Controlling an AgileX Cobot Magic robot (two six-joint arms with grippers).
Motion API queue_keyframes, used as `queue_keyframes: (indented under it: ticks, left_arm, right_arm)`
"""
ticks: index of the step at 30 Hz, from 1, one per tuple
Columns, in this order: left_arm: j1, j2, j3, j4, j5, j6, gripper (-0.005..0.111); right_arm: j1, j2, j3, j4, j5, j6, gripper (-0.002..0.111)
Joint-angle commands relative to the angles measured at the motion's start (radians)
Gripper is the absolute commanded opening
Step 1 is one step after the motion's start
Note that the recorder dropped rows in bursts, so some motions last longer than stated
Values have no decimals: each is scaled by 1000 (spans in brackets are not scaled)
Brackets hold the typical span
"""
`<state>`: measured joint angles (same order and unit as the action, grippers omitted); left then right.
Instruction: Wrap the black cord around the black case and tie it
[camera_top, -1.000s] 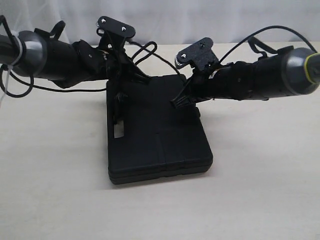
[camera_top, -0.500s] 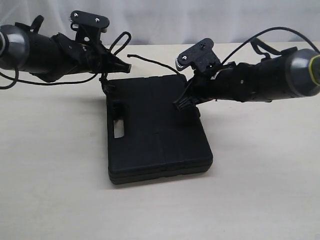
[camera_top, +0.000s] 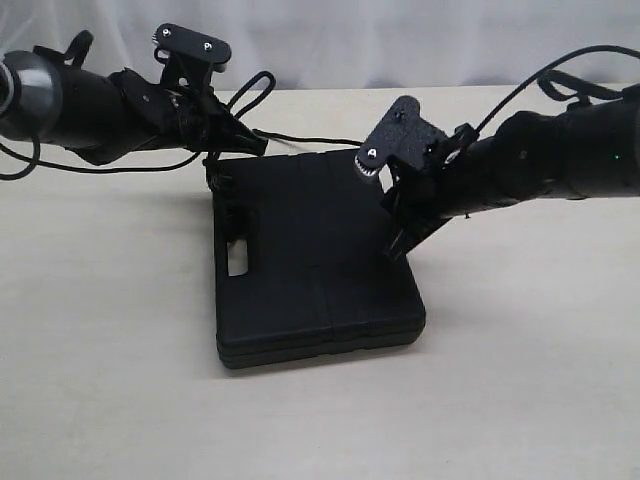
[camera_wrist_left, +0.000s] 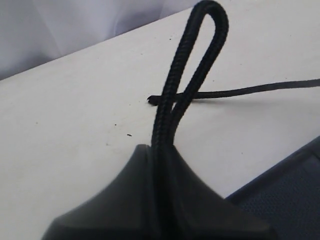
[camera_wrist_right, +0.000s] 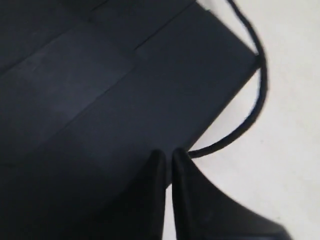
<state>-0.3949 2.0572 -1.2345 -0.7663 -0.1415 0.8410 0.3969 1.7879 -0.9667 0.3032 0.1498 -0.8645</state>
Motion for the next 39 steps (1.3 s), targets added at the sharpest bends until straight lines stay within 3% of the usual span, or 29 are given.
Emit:
queue_keyframes:
  ticks: [1, 4, 6, 9, 10, 12, 15, 19, 21, 26, 32, 39]
  left_arm:
    - [1, -1, 1, 50, -19, 3, 0]
    - [1, -1, 1, 50, -19, 3, 0]
    - [1, -1, 1, 50, -13, 14, 0]
    - [1, -1, 1, 50, 9, 46, 0]
    - [1, -1, 1, 50, 29, 75, 0]
    - [1, -1, 1, 50, 50, 97, 0]
    - [1, -1, 1, 50, 55, 98, 0]
    - [1, -1, 1, 50, 59, 99, 0]
    - [1, -1, 1, 50, 61, 99, 0]
    - [1, -1, 1, 50, 61, 99, 0]
    - [1, -1, 1, 50, 75, 99, 0]
    - [1, -1, 1, 50, 75, 99, 0]
  right_arm:
    - [0, -9, 5, -6, 93, -109, 4]
    - [-18, -11, 3, 79, -79, 66, 6]
    - [-41, -12, -13, 139, -157, 211, 13]
    - [-98, -1, -75, 180, -57, 333, 28]
    - [-138, 26, -130, 180, 43, 384, 39]
    - [-193, 97, -226, 180, 182, 442, 46]
    - [-221, 227, -354, 187, 196, 458, 46]
    - [-219, 437, -614, 187, 386, 450, 46]
    - [-219, 500, -682, 187, 389, 450, 46]
    - [-209, 567, -710, 187, 355, 408, 43]
    - [-209, 546, -704, 178, 359, 356, 4]
    - [-209, 465, -593, 180, 216, 323, 4]
